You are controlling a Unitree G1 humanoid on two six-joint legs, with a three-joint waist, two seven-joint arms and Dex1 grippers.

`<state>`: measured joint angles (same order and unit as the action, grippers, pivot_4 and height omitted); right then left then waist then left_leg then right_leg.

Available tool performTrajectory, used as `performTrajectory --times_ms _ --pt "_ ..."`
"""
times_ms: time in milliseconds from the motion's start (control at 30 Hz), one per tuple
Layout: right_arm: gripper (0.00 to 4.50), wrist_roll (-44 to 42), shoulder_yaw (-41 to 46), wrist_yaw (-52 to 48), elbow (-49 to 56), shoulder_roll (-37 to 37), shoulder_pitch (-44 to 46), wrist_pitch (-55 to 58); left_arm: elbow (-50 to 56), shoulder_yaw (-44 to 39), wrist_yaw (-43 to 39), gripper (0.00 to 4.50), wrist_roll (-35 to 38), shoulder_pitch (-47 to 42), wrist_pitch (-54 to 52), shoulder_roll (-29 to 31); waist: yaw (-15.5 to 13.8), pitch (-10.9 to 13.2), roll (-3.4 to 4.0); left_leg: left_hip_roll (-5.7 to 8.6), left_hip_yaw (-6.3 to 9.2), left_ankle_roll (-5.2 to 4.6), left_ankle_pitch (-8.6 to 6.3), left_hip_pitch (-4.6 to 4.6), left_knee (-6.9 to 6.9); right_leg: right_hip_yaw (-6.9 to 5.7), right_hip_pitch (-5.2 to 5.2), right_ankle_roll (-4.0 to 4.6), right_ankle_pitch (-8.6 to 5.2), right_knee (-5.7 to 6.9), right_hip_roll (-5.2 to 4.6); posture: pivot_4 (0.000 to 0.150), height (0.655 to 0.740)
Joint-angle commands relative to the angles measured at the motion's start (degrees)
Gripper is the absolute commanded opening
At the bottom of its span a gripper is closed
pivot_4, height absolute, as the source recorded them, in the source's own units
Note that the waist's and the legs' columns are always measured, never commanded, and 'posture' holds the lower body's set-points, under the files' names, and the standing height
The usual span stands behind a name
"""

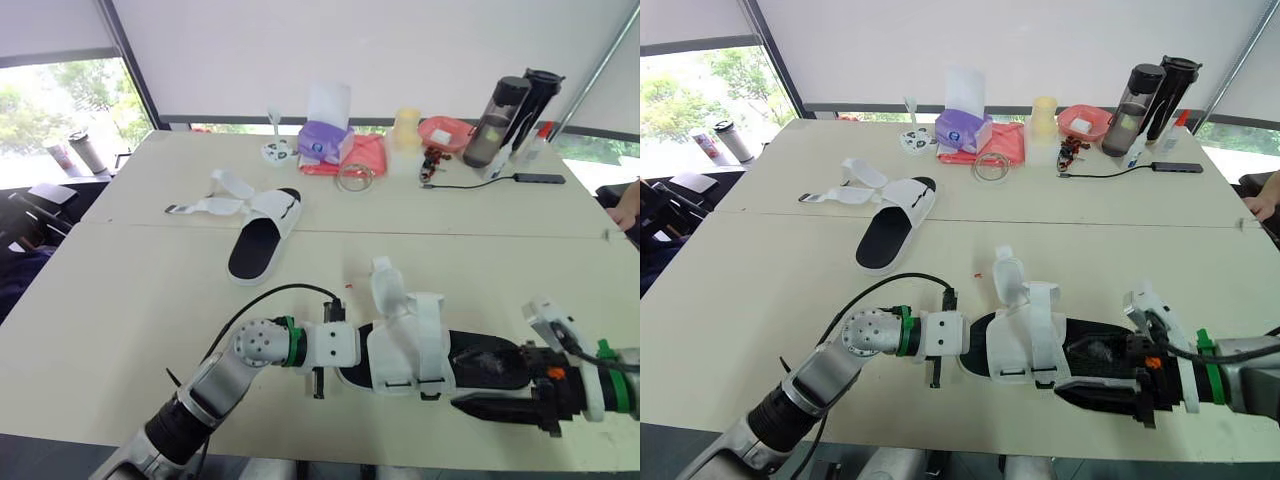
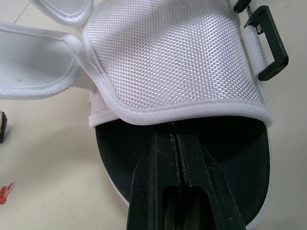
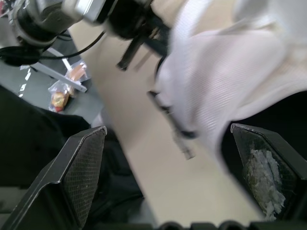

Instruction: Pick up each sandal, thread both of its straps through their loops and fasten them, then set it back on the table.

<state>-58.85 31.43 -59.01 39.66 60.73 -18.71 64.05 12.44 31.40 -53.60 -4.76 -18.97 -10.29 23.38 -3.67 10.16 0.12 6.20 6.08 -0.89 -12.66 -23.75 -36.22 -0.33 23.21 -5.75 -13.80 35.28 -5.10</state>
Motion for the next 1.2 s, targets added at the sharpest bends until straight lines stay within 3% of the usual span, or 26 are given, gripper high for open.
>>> performTrajectory --times_ms 33,233,600,1167,1200 --pt "4.47 -0.2 0.3 1.8 3.9 -1.3 -2.6 -1.1 -1.9 2.1 -1.3 0.00 -0.8 -0.1 -0.3 0.2 0.0 0.0 0.00 0.00 0.00 0.05 -0.03 0.00 0.00 0.00 -0.01 0.00 0.00 -0.01 0.00 0.150 0.7400" --pt "4.47 -1.4 -0.7 4.6 4.1 -2.9 -3.1 -1.7 -2.1 2.1 -1.5 0.00 -0.9 -0.5 -0.2 0.4 0.0 0.0 0.01 0.00 -0.01 0.09 -0.05 0.00 0.00 0.00 -0.02 0.00 -0.01 -0.05 -0.01 0.150 0.7400" --pt "4.47 3.8 -4.3 5.4 3.0 -4.2 -7.2 -6.1 -2.5 1.7 -1.3 0.00 -0.9 -0.5 0.4 0.4 0.0 0.0 0.01 0.00 -0.01 0.09 -0.05 0.00 0.01 0.00 -0.02 -0.01 -0.01 -0.06 -0.01 0.150 0.7400" --pt "4.47 2.9 -12.3 11.2 1.7 -10.0 -1.1 -8.5 -3.3 1.8 -1.0 0.00 -1.3 -0.2 1.1 0.4 0.2 -0.1 -0.01 -0.03 -0.01 0.14 -0.09 0.05 0.01 0.00 -0.04 -0.16 -0.11 -0.06 -0.01 0.150 0.7400" --pt "3.98 2.7 -12.3 11.3 1.5 -10.2 -1.4 -8.5 -3.3 1.8 -1.0 0.00 -1.3 -0.2 1.1 0.4 0.2 -0.1 -0.01 -0.04 -0.01 0.14 -0.09 0.06 0.01 0.00 -0.04 -0.16 -0.11 -0.06 -0.01 0.150 0.7400"
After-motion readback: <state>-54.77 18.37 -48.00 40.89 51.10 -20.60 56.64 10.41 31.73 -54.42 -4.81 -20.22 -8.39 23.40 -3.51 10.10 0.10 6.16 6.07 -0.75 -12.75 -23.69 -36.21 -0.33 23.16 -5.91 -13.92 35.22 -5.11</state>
